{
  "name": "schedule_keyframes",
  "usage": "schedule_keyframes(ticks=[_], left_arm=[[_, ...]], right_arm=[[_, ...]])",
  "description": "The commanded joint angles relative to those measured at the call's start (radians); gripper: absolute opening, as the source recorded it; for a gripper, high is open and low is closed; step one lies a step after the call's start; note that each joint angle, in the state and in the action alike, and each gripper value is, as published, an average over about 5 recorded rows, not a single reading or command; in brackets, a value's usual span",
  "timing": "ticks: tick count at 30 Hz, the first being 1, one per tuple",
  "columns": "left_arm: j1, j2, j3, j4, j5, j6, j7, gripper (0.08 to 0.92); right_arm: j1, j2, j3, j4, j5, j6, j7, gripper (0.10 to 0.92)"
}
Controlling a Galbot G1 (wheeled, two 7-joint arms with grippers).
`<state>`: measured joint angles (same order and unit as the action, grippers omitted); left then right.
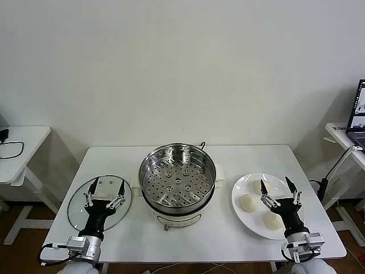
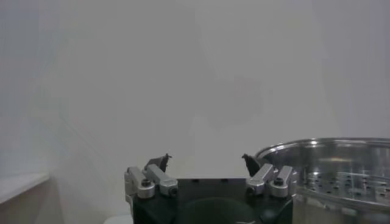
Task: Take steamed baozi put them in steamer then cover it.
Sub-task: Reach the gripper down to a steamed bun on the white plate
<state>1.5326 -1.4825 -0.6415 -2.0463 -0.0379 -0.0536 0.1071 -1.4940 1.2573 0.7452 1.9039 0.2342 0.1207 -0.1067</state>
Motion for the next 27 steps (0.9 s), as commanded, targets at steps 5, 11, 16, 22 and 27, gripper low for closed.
schedule_keyframes(ticks=[5, 11, 16, 22, 27], left_arm=[[-0.002, 0.000, 0.007, -0.007, 0.001, -0.005, 0.004, 0.823], [-0.004, -0.002, 0.019, -0.008, 0.003, -0.018, 0.014, 0.823], [-0.007, 0.002, 0.026, -0.009, 0.007, -0.025, 0.017, 0.823], [-0.012, 0.003, 0.042, -0.023, 0.019, -0.026, 0.013, 0.823], [-0.014, -0.001, 0.061, -0.030, 0.025, -0.023, 0.007, 0.823]], right_arm=[[0.057, -0.080, 0.018, -0.033, -0.062, -0.034, -0.005, 0.823], [0.142, -0.346, 0.000, -0.112, -0.346, -0.096, -0.055, 0.823], [0.245, -0.596, -0.082, -0.202, -0.462, -0.161, -0.239, 0.823], [0.466, -0.796, -0.296, -0.326, -0.460, -0.184, -0.582, 0.823], [0.797, -0.855, -0.611, -0.449, -0.425, -0.172, -0.844, 0.823]])
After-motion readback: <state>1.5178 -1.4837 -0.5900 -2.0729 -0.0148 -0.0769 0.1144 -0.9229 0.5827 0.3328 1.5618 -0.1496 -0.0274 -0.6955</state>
